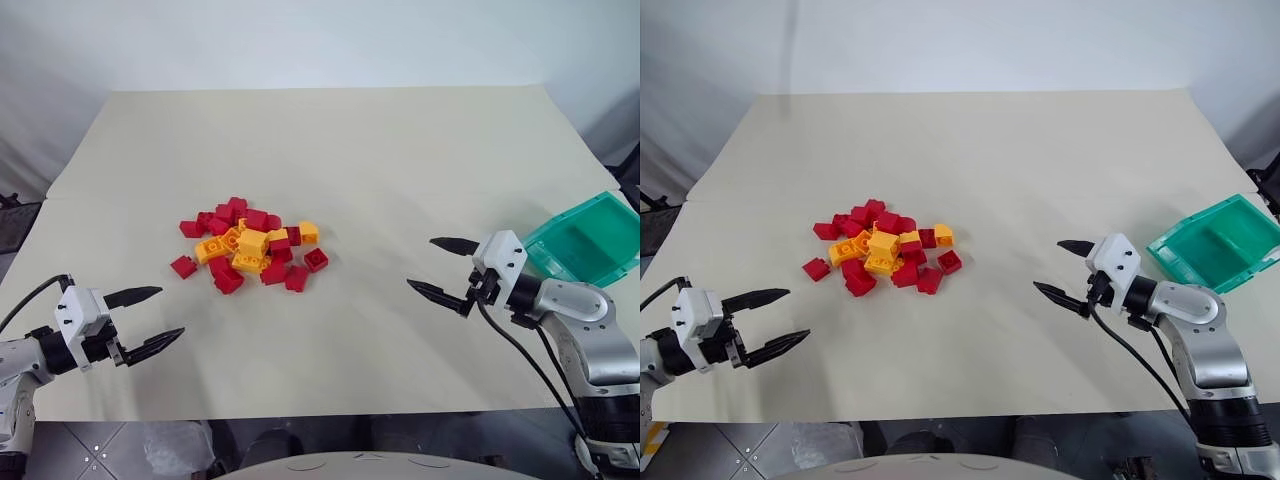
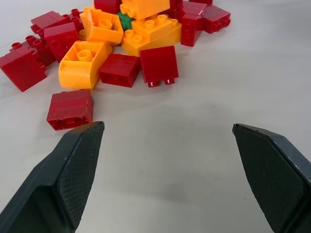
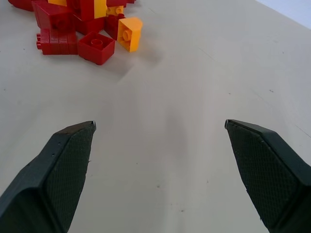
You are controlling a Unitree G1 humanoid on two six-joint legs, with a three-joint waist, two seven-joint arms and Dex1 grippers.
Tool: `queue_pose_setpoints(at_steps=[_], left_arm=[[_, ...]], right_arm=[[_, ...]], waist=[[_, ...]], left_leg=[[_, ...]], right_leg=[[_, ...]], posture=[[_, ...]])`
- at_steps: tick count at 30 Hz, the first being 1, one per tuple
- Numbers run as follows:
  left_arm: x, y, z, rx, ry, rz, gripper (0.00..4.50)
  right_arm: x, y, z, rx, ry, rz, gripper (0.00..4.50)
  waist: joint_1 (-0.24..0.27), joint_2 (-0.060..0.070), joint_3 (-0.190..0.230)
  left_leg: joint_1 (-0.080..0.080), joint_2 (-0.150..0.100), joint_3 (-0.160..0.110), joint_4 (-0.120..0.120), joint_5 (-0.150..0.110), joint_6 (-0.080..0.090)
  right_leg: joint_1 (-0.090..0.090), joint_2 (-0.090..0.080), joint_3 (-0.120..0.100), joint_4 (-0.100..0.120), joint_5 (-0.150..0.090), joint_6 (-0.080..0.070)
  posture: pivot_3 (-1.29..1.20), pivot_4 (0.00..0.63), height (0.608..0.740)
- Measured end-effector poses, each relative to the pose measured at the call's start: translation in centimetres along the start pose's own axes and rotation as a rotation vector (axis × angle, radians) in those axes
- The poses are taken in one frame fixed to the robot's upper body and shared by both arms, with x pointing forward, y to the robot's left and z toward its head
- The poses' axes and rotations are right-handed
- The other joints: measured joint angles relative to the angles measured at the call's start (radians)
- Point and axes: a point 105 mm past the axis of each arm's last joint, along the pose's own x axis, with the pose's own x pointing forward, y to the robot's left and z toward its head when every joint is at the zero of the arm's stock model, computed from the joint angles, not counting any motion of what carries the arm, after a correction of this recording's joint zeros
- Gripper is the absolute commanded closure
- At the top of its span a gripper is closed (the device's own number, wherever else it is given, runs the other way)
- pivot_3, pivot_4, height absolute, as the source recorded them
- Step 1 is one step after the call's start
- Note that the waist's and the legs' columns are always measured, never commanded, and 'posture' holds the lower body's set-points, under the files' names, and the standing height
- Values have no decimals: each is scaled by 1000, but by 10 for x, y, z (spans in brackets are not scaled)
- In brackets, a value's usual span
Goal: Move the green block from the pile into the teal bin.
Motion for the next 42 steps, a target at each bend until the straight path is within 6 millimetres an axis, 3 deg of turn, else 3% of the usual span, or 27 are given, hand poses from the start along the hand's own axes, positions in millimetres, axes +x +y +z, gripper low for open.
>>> queue_pose_setpoints(at_steps=[13, 17, 23, 28, 35, 42], left_arm=[[6, 15, 2, -59, 35, 103, 0], [12, 12, 12, -40, 30, 37, 875], [29, 0, 32, 8, -31, -75, 2779], [58, -14, 56, 98, -113, -274, 4374], [100, 3, 73, 155, -179, -327, 4447], [142, 21, 61, 170, -126, -330, 4447]], right_arm=[[11, 1, 9, 45, -54, 10, 30], [24, 3, 32, 71, -143, 53, 0], [46, 18, 47, 93, -205, 116, 0], [58, 23, 62, 84, -260, 146, 0], [66, 34, 63, 109, -283, 187, 0], [63, 51, 60, 124, -277, 242, 0]], waist=[[-1, 0, 0], [-1, 0, 0], [0, 0, 0], [1, 0, 0], [-1, 0, 0], [1, -1, 0]], left_leg=[[0, 0, 1, 0, 0, 0], [1, 0, 2, 1, 0, 0], [-1, -1, 3, 1, 0, 0], [-4, -2, 6, 3, 1, 1], [-5, -7, 16, 3, 1, 0], [-6, -7, 16, 4, 2, 1]], right_leg=[[0, 1, 1, 1, 0, 0], [-1, 1, 2, 2, 0, 0], [-4, 1, 3, 4, 0, 0], [-8, 2, 4, 6, 0, 0], [-8, 5, 5, 5, 0, 1], [-9, 6, 5, 5, 1, 2]], posture=[[0, 150, 740], [0, 150, 740], [0, 150, 740], [0, 150, 740], [0, 150, 740], [0, 150, 740]])
